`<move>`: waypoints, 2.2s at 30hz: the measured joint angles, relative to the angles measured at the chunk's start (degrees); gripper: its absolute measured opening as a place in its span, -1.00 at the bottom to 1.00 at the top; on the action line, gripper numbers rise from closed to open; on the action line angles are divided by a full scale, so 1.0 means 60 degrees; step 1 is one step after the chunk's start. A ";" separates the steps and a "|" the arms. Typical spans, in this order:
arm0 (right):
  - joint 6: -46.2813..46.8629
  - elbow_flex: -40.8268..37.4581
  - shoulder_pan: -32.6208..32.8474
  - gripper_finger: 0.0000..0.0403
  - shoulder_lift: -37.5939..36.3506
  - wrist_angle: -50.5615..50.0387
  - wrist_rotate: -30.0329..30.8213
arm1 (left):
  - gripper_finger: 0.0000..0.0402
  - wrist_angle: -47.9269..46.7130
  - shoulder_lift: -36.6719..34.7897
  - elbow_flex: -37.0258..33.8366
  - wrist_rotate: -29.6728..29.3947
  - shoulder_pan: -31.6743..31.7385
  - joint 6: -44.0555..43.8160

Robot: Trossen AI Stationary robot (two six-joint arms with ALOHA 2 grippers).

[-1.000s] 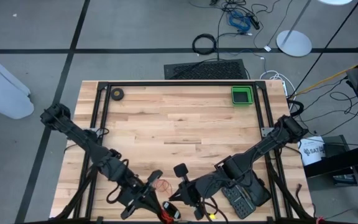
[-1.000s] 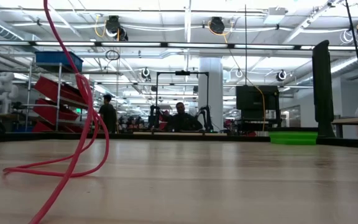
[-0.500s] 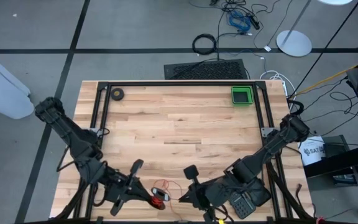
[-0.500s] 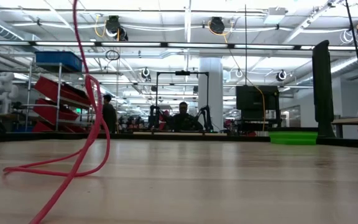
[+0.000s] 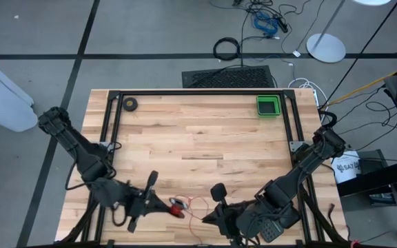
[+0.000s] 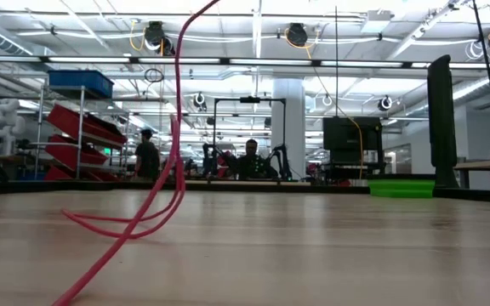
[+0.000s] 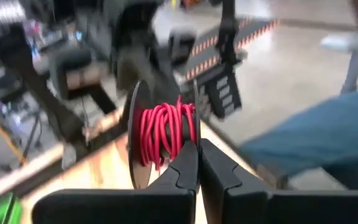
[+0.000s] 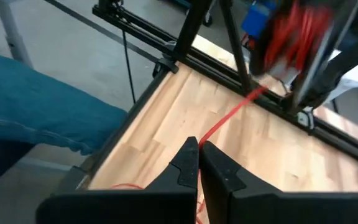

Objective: Coil cords
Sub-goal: Coil the red wire on the black spool

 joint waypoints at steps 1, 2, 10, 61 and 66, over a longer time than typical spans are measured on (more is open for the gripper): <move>-0.0068 0.0067 0.0004 -1.00 0.0003 0.0060 0.0045 | -0.97 -0.0253 0.0000 0.0000 -0.0001 0.0057 -0.0205; -0.0098 0.0103 0.0004 -1.00 0.0003 0.0184 0.0171 | -0.97 -0.0461 0.0000 0.0000 0.0012 0.0126 -0.0412; -0.0844 0.0220 0.0083 -1.00 0.0003 0.0798 0.0805 | -0.97 -0.0919 0.0000 0.0007 0.1130 0.0645 -0.1257; -0.1736 0.0249 -0.1793 -1.00 0.1139 0.3862 -0.2370 | -0.97 0.1062 0.1373 -0.0004 0.5881 0.1637 -0.0891; -0.1347 0.0249 -0.1913 -1.00 0.1162 0.3908 -0.2800 | -0.97 0.1229 0.1373 -0.0007 0.6285 0.1580 -0.0674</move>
